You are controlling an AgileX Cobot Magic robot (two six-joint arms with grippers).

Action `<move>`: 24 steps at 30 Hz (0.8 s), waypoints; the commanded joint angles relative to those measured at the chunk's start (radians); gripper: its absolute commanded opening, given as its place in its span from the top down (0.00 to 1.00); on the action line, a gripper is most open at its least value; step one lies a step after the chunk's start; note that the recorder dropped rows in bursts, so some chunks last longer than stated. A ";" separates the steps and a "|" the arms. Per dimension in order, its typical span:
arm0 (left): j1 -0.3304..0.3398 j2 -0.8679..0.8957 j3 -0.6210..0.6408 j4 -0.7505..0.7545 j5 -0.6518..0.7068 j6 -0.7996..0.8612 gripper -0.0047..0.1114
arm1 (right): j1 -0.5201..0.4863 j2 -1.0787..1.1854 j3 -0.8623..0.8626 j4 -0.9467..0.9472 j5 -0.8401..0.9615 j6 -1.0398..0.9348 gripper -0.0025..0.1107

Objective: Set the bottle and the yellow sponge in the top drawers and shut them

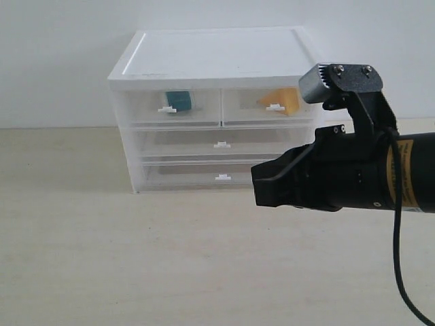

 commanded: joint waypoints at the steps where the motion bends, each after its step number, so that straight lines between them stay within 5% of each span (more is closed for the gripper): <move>1: 0.003 -0.002 0.094 0.464 0.003 -0.439 0.93 | -0.001 -0.008 -0.001 -0.001 -0.001 0.002 0.98; 8: 0.003 -0.002 0.114 0.502 0.069 -0.492 0.93 | -0.001 -0.008 -0.001 -0.001 -0.001 0.002 0.98; 12: 0.003 -0.002 0.114 0.499 0.259 -0.492 0.93 | -0.001 -0.008 -0.001 -0.001 -0.001 0.002 0.98; 24: 0.003 -0.002 0.114 0.502 0.267 -0.492 0.93 | -0.001 -0.008 -0.001 -0.001 -0.001 0.002 0.98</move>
